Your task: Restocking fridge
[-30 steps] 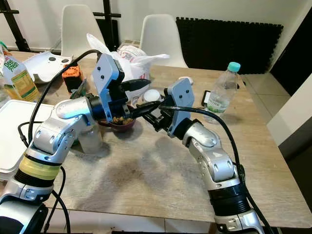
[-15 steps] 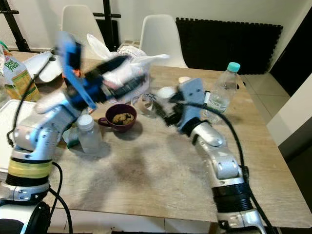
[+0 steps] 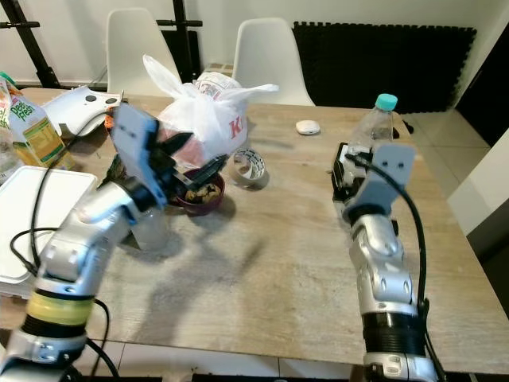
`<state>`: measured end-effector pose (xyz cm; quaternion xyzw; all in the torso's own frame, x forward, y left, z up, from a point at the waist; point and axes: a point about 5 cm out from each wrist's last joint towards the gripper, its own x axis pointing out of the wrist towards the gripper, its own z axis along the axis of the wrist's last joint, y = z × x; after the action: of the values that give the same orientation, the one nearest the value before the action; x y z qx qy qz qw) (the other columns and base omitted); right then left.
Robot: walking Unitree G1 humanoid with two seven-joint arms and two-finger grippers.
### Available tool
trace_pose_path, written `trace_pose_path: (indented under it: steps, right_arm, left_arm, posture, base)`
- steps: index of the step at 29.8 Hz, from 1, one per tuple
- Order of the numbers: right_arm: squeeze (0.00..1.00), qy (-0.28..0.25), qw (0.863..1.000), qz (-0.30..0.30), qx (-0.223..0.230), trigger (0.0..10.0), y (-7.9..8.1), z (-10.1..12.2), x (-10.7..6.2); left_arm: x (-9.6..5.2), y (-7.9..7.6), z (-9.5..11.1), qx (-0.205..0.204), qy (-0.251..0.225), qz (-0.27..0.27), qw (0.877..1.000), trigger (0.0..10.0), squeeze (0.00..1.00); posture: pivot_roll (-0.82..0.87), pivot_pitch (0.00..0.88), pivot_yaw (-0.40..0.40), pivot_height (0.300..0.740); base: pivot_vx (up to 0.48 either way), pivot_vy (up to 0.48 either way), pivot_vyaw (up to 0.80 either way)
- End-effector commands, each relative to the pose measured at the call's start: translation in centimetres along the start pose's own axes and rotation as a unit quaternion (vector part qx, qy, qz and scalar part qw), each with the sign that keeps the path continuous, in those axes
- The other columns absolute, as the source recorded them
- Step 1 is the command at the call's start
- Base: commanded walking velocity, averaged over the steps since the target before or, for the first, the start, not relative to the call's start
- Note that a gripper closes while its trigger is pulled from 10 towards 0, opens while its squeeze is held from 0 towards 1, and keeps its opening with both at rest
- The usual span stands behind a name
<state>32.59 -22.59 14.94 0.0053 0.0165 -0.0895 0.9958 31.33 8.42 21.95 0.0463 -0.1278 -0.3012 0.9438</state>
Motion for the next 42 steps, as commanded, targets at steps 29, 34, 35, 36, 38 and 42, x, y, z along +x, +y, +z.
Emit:
trace_pose_path:
  steps: [29,34,35,36,38,42]
  right_arm:
    - [0.0,-0.09,0.995,-0.02,-0.027,10.0,0.3,1.6,-0.2]
    - [0.0,-0.093,0.995,-0.035,-0.015,10.0,0.2,2.0,0.3]
    - [0.0,-0.093,0.995,-0.035,-0.015,10.0,0.2,2.0,0.3]
    - [0.0,-0.094,0.995,-0.039,-0.013,10.0,0.2,2.0,0.4]
    - [0.0,-0.091,0.995,-0.045,-0.013,10.0,0.0,1.8,0.3]
    - [0.0,-0.072,0.995,-0.062,0.003,10.0,-0.3,0.9,0.3]
  left_arm:
    - [-4.0,0.1,-3.9,0.078,0.04,0.249,0.964,10.0,0.0]
    - [-3.3,0.9,-3.3,0.064,0.031,0.261,0.963,10.0,0.0]
    - [-3.3,0.9,-3.3,0.064,0.031,0.261,0.963,10.0,0.0]
    - [-3.2,1.0,-3.1,0.065,0.028,0.26,0.963,10.0,0.0]
    - [-3.2,1.1,-2.9,0.064,0.024,0.257,0.964,10.0,0.0]
    - [-3.2,1.4,-2.6,0.06,0.022,0.254,0.965,10.0,0.0]
  posture:
    - [0.03,0.15,-0.027,0.74]
    - [0.03,0.164,-0.016,0.74]
    - [0.03,0.164,-0.016,0.74]
    - [0.03,0.164,-0.016,0.74]
    - [0.03,0.157,-0.016,0.74]
    - [0.04,0.154,-0.019,0.74]
  base:
    - [0.0,0.0,0.0]
    - [0.0,0.0,0.0]
    - [0.0,0.0,0.0]
    - [0.0,0.0,0.0]
    - [0.0,0.0,0.0]
    - [0.0,0.0,0.0]
